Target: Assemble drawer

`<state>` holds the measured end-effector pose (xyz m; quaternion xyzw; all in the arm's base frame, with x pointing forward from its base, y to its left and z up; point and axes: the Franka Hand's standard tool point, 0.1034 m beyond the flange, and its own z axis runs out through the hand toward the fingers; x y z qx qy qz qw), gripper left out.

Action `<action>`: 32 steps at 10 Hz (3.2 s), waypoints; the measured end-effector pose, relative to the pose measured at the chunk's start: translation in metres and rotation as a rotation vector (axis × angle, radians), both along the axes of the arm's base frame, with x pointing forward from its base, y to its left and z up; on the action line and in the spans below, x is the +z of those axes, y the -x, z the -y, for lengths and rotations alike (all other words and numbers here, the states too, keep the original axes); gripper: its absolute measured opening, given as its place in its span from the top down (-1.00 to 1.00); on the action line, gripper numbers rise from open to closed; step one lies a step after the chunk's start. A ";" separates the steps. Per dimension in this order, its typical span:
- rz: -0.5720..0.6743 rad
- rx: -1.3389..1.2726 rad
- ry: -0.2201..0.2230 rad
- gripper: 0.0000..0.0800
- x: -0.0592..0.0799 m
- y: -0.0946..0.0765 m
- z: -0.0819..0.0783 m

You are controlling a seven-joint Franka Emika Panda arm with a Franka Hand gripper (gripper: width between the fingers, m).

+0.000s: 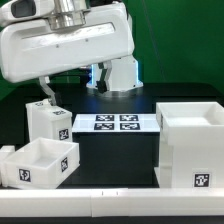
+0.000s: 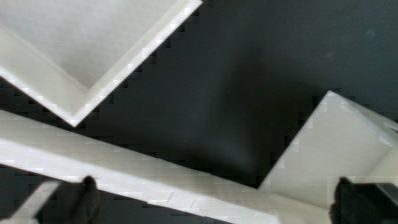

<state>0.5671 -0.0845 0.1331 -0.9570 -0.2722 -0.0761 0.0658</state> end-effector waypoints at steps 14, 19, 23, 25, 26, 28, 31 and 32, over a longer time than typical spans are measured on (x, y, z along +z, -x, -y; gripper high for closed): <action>0.028 0.643 0.125 -0.62 -0.059 0.015 0.054; 0.005 0.598 0.115 -0.62 -0.070 0.030 0.077; -0.008 0.547 0.110 -0.62 -0.073 0.040 0.071; -0.009 0.534 0.110 -0.62 -0.073 0.039 0.070; -0.012 0.527 0.109 -0.62 -0.077 0.037 0.071; -0.020 0.504 0.107 -0.62 -0.084 0.031 0.071; -0.037 0.478 0.097 -0.62 -0.095 0.033 0.065; -0.043 0.474 0.092 -0.62 -0.099 0.034 0.062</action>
Offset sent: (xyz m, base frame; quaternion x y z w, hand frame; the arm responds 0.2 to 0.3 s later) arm 0.0228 -0.0128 -0.0155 0.0115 -0.0009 -0.4184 0.9082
